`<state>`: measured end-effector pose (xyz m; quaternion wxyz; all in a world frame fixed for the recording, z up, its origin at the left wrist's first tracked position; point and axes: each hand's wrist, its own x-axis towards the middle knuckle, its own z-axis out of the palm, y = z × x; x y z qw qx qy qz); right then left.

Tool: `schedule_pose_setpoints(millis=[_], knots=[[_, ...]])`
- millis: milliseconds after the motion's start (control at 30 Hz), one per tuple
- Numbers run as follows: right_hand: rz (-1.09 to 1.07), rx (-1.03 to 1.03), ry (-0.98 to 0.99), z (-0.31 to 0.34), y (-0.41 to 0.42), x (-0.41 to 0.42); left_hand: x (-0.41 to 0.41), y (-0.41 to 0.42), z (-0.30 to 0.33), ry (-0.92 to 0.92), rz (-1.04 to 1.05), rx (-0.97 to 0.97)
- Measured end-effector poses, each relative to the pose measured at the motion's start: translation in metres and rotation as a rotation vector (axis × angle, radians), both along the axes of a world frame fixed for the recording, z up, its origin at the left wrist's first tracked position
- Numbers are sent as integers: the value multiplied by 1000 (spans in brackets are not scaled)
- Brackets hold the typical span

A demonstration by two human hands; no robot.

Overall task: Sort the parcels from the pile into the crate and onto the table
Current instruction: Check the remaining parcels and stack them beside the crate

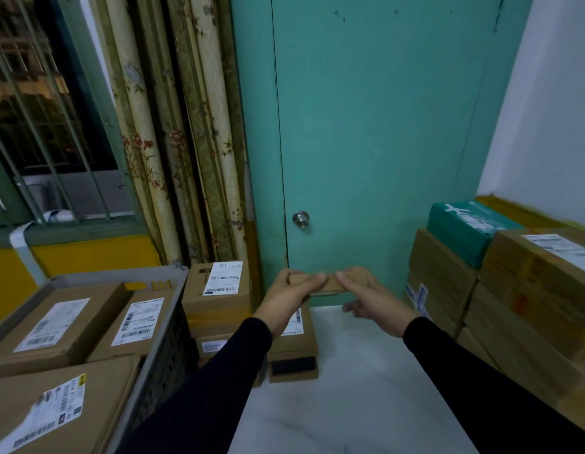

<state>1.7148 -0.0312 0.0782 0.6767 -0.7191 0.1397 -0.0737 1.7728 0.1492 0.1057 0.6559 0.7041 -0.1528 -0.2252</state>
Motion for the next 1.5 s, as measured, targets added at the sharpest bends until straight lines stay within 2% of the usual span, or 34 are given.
schedule_pose_setpoints(millis=[100, 267, 467, 600, 767, 833, 900, 1200, 1300, 1500], knots=[[-26, 143, -123, 2, 6, 1, -1, -1, -1, -50, 7, 16], [-88, 83, -191, -1, 7, 5, -1, -2, -3, -126, 48, 47], [-85, 71, -188, -7, 8, 6, -2, 2, -1, -147, 35, 45], [-107, -20, -178, -8, 6, 6, -4, 4, 1, -189, 40, 55], [-90, 23, -188, -4, 10, 3, -2, 5, 0, -209, 25, 71], [-71, 128, -178, -1, 11, 1, -1, 7, -1, -174, -1, 59], [-94, 231, -147, -1, 7, 2, -1, 8, 3, -47, 2, -20], [-47, 276, -85, -4, -6, 5, 13, 8, -3, 176, 72, -163], [-8, 219, -69, -4, -2, 6, 11, 5, -6, 131, 28, -108], [-12, 230, -76, -7, 4, 8, 7, 5, -8, -23, 0, -48]])
